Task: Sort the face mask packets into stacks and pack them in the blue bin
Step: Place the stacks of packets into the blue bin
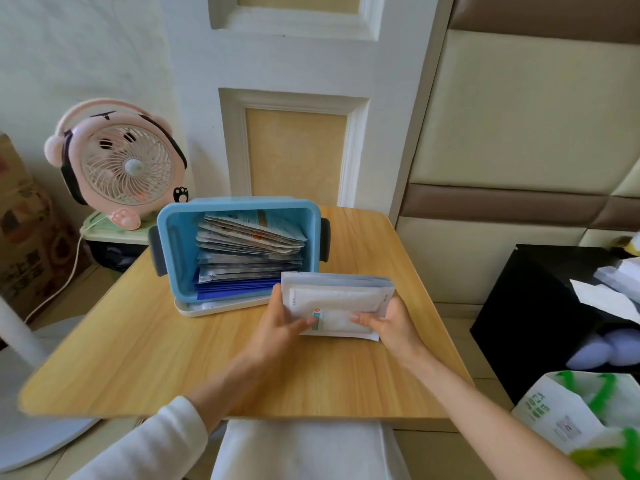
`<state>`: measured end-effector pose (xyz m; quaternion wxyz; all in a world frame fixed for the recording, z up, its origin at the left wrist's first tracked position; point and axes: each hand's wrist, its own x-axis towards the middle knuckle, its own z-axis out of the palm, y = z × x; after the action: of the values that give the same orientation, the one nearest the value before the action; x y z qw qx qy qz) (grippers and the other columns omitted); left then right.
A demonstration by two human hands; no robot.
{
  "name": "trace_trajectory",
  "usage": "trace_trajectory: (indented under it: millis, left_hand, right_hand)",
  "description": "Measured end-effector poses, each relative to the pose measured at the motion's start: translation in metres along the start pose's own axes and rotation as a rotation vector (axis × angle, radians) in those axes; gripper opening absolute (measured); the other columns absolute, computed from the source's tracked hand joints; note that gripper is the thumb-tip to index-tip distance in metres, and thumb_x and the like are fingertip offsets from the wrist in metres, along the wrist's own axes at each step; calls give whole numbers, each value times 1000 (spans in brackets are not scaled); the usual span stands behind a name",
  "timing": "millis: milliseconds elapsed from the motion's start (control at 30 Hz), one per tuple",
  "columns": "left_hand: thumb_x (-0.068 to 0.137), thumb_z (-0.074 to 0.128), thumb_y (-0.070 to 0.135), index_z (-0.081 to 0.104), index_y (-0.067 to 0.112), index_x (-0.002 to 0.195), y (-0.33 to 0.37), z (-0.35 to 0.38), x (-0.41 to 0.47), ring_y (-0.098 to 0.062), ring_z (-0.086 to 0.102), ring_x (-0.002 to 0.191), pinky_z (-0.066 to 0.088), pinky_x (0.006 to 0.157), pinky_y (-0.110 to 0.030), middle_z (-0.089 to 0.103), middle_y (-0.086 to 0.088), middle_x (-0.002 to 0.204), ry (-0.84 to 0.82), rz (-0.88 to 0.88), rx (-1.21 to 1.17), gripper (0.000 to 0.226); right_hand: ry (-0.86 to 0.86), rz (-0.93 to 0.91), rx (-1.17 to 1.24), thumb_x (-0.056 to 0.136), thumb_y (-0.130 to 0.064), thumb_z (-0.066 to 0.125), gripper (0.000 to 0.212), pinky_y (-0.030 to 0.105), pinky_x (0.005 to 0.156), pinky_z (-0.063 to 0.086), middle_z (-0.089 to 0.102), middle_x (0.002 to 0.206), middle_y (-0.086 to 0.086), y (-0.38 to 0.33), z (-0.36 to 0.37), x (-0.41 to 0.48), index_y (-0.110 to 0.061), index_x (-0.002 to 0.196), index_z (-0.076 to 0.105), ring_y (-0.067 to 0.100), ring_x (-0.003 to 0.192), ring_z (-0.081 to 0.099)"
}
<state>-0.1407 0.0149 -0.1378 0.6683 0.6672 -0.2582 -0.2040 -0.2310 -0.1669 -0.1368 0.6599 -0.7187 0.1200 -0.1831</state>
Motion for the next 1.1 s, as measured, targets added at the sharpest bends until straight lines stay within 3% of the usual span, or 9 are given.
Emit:
trace_trajectory:
  millis: [133, 233, 333, 533, 633, 767, 900, 1000, 1100]
  left_hand:
    - [77, 69, 0, 39, 23, 121, -11, 1, -1, -13, 58, 108, 53, 77, -20, 59, 2, 114, 57, -10, 180, 59]
    - [76, 70, -1, 39, 25, 118, -11, 1, 2, -12, 58, 107, 53, 77, -20, 59, 5, 110, 91, -19, 171, 58]
    - [80, 66, -2, 40, 26, 120, -4, -1, -1, -9, 57, 108, 52, 81, -19, 59, 8, 112, 49, 14, 151, 56]
    - [83, 62, -2, 43, 9, 107, 33, -15, 0, 3, 57, 91, 52, 76, -13, 57, 15, 98, 123, 286, 373, 32]
    - [83, 64, -1, 38, 15, 91, 52, -29, 7, -6, 56, 76, 44, 60, -13, 57, 7, 86, 210, 485, 618, 31]
    - [76, 57, -12, 49, 6, 89, 72, -44, 17, -19, 52, 74, 40, 62, -22, 58, -6, 84, 220, 684, 815, 23]
    - [78, 62, 7, 51, 19, 95, 80, -57, 28, -16, 53, 88, 42, 79, -28, 64, -1, 98, 241, 769, 854, 24]
    - [78, 72, 20, 48, 17, 119, 78, -73, 38, -14, 49, 111, 32, 97, -24, 58, -2, 123, 282, 657, 959, 48]
    - [79, 69, 23, 46, 9, 130, 72, -84, 45, -23, 47, 127, 28, 111, -39, 53, -6, 133, 330, 646, 1337, 58]
  right_hand:
    - [-33, 53, -113, 75, 1, 71, 56, 29, 91, 51, 62, 116, 8, 7, -1, -1, -8, 124, 46, 22, 108, 60]
    - [-84, 77, -175, 79, -3, 71, 56, 26, 91, 51, 60, 121, 6, 3, -4, 1, -11, 127, 44, 13, 105, 61]
    - [-1, 31, -358, 70, -12, 80, 46, 35, 91, 52, 64, 110, 4, -4, -11, 2, -21, 108, 56, 14, 100, 62]
    - [100, -97, -228, 75, -1, 74, 35, 23, 44, 49, 66, 91, 9, -43, 0, -11, -19, 99, 56, 12, 48, 63]
    - [5, -147, -67, 76, 5, 70, 31, 40, 59, 59, 64, 104, 9, -60, 8, -15, -17, 94, 59, 24, 78, 71]
    - [-37, -213, -97, 75, 4, 72, 36, 38, 73, 59, 68, 104, -3, -62, 19, -7, -22, 100, 69, 17, 98, 66]
    - [144, -477, -212, 74, 15, 66, 38, 21, 91, 50, 69, 106, -6, -63, 34, 2, -12, 100, 70, 2, 105, 62]
    - [250, -689, -301, 73, 12, 69, 30, 27, 91, 52, 70, 104, 4, -61, 38, 14, -5, 98, 70, 10, 104, 65]
    - [346, -779, -356, 73, 12, 68, 27, 31, 87, 54, 71, 100, 6, -57, 37, 24, -3, 95, 71, 13, 100, 67]
